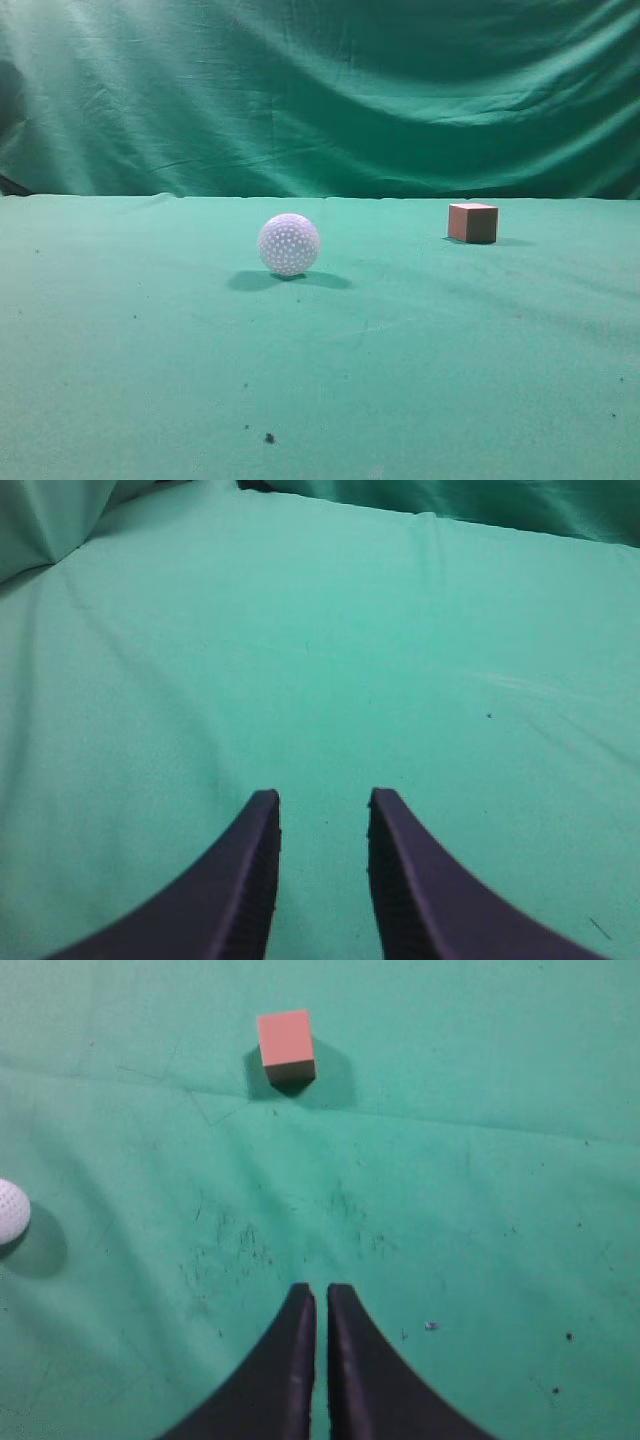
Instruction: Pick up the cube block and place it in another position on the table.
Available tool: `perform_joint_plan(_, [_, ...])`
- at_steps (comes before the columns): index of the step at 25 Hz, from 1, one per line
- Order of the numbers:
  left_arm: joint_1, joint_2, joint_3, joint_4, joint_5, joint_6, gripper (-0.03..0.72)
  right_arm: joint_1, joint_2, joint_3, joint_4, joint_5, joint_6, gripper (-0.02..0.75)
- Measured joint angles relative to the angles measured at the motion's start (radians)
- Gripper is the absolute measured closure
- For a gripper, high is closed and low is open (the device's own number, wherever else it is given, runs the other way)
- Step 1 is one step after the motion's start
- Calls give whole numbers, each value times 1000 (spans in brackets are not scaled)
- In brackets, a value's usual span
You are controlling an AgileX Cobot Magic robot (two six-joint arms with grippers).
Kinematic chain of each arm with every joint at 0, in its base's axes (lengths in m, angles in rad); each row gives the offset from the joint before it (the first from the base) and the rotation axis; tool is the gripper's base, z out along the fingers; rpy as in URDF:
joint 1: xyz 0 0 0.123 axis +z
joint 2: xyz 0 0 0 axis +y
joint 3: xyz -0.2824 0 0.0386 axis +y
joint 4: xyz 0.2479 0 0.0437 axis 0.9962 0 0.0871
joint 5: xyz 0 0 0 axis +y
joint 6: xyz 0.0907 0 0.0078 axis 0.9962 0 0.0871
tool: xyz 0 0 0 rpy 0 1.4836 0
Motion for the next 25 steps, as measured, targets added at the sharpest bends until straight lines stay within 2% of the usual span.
perform_joint_plan(3, [0, 0, 0, 0, 0, 0, 453, 0, -58, 34, 10, 12, 0, 738])
perform_joint_plan(9, [0, 0, 0, 0, 0, 0, 453, 0, -95, 37, 40, 145, -44, 738])
perform_joint_plan(17, [0, 0, 0, 0, 0, 0, 453, -12, -100, 61, 23, 136, -180, 738])
perform_joint_plan(25, [0, 0, 0, 0, 0, 0, 453, -271, -255, 286, 244, -158, -430, 738])
